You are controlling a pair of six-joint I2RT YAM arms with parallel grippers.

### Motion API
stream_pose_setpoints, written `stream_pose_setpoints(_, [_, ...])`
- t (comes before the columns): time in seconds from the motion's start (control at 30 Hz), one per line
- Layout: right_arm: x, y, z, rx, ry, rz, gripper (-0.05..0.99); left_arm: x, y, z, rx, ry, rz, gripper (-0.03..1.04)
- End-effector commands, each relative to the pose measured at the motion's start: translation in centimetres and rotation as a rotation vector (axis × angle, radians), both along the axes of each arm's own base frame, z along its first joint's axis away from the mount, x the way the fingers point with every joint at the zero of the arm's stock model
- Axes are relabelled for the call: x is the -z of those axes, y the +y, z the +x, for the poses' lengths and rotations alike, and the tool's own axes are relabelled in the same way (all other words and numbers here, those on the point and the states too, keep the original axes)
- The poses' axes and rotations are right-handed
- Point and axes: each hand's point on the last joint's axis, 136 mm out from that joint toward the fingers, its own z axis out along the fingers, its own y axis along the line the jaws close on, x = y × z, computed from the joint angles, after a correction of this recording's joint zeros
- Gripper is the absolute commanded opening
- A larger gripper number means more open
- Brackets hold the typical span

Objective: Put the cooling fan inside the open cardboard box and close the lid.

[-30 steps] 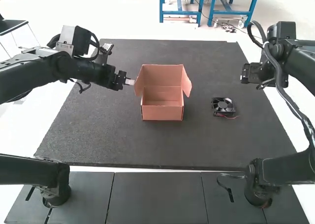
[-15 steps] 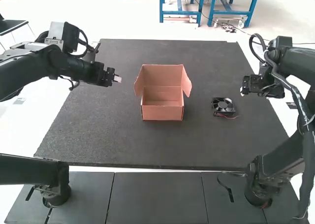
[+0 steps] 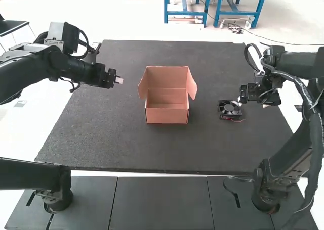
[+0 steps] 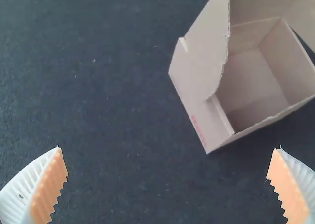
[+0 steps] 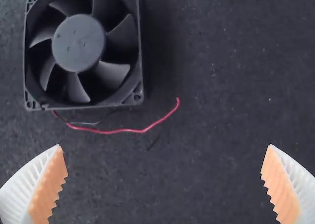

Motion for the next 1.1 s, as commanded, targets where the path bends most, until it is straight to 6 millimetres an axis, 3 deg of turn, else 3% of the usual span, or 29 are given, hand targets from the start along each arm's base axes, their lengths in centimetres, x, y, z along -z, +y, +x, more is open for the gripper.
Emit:
stream_pose_setpoints(0.0, [-0.5,0.1,1.5,0.015,-0.030,-0.005,0.90,-2.4,0.2,0.6,-0.004,-0.071,0.000,0.96])
stream_pose_setpoints(1.07, [3.9,-1.5,7.2,0.074,0.035,-0.027,0.90,-2.6,0.1,0.7,0.002,-0.080,-0.002,0.96])
